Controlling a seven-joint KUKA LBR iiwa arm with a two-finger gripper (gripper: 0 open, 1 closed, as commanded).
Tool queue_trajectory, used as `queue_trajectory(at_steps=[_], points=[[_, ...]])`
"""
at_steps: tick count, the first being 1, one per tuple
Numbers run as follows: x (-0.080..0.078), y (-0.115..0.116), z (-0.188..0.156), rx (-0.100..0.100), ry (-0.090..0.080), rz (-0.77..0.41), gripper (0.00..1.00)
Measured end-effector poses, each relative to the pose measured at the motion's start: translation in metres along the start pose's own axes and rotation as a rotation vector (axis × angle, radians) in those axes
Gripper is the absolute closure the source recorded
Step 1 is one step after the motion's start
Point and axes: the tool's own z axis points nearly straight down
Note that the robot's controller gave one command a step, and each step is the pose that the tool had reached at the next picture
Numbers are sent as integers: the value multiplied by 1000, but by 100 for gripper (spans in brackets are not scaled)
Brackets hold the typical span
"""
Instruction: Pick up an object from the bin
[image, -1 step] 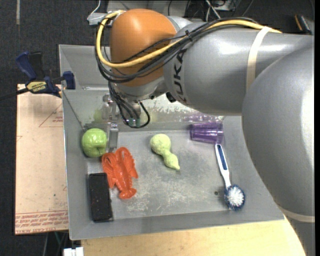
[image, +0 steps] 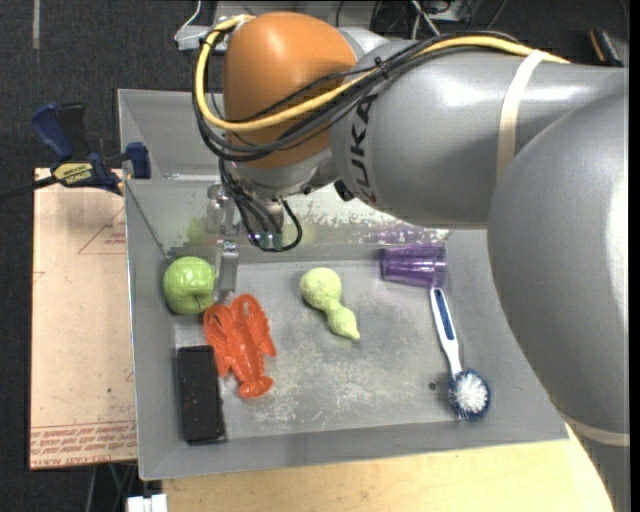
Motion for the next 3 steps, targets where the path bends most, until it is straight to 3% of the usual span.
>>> queue_trajectory(at_steps=[1, 2, 3], points=[[-10, 12, 131, -4, -9, 158, 0], [4, 12, 74, -8, -16, 151, 0], [-10, 15, 138, -6, -13, 228, 0]])
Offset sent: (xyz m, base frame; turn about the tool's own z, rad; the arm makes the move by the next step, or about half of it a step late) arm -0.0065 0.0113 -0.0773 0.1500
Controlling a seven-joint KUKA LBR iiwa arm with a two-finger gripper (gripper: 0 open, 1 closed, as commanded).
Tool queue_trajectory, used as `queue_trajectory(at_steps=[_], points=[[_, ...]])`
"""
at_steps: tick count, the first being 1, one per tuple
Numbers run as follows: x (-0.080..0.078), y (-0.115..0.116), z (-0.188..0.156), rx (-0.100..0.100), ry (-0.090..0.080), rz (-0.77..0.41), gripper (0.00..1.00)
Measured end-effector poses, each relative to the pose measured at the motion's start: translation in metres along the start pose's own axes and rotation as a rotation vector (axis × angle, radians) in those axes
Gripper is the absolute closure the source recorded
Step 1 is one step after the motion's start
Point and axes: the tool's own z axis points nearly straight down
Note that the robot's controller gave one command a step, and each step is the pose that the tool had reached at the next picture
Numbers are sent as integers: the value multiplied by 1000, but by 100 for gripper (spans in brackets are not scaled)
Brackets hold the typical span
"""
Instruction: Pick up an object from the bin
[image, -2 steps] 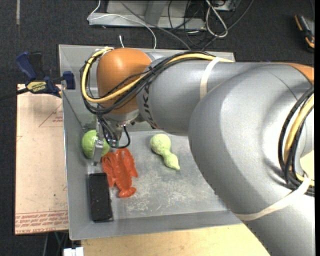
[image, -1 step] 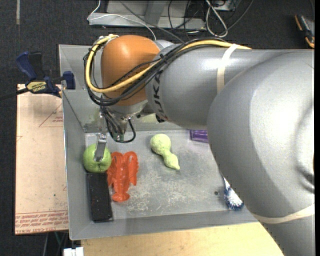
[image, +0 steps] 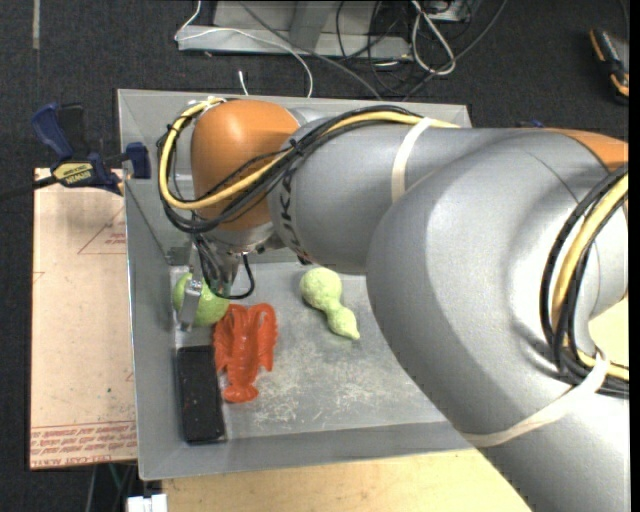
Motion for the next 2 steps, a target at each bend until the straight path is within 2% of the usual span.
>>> queue_trajectory(at_steps=[1, 2], points=[[19, -4, 29, -9, -13, -122, 0], [7, 0, 28, -6, -6, 87, 100]])
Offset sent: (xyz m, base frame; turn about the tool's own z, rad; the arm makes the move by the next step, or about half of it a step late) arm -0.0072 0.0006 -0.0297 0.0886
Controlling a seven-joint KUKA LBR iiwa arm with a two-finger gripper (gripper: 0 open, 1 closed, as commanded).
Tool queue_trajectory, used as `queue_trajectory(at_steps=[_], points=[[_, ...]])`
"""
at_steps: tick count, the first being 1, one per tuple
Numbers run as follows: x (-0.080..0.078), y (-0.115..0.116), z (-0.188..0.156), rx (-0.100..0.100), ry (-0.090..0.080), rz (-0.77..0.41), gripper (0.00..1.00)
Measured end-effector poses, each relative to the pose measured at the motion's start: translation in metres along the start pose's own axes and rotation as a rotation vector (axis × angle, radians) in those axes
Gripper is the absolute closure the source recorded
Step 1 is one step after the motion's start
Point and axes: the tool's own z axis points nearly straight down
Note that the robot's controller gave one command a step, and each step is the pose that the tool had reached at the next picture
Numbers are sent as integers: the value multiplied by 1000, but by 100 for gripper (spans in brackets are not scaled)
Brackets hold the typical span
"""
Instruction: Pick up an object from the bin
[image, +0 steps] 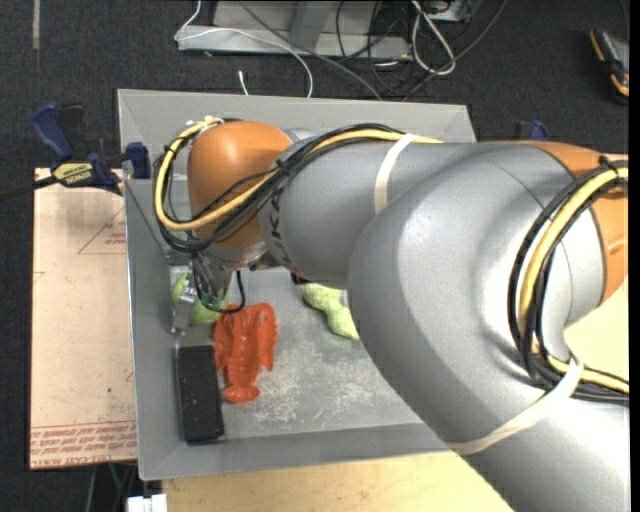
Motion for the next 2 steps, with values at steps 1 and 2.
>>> queue_trajectory(at_steps=[1, 2], points=[[0, 0, 0, 0, 0, 1, 100], [1, -1, -20, 3, 5, 1, 100]])
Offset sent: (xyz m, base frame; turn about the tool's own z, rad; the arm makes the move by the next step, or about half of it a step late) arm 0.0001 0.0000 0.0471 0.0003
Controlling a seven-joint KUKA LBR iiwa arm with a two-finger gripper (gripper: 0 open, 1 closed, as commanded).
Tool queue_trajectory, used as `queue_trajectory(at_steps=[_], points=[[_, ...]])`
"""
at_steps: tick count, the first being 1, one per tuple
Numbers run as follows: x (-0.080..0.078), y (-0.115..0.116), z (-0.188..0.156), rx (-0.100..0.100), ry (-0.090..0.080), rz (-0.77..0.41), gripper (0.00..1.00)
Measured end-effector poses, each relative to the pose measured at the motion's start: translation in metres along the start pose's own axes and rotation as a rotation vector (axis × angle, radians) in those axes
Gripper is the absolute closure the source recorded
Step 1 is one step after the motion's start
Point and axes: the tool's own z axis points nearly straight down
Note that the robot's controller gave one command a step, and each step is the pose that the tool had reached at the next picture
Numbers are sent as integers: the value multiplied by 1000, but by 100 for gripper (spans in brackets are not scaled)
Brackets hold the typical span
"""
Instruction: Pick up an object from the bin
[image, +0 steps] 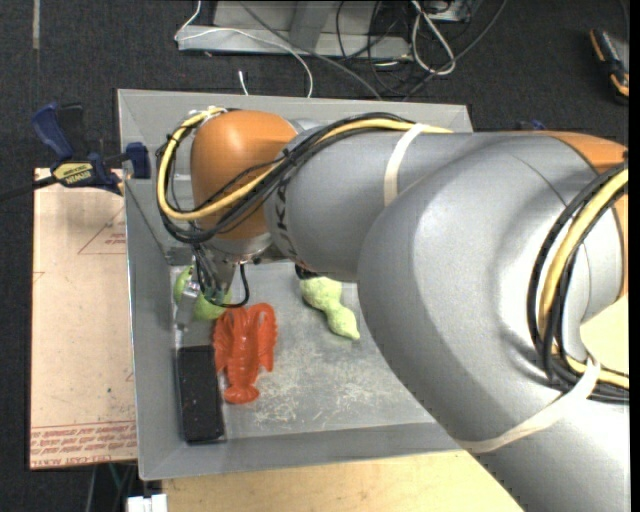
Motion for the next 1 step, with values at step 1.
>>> queue_trajectory(at_steps=[1], points=[[-1, 1, -27, -2, -1, 0, 100]])
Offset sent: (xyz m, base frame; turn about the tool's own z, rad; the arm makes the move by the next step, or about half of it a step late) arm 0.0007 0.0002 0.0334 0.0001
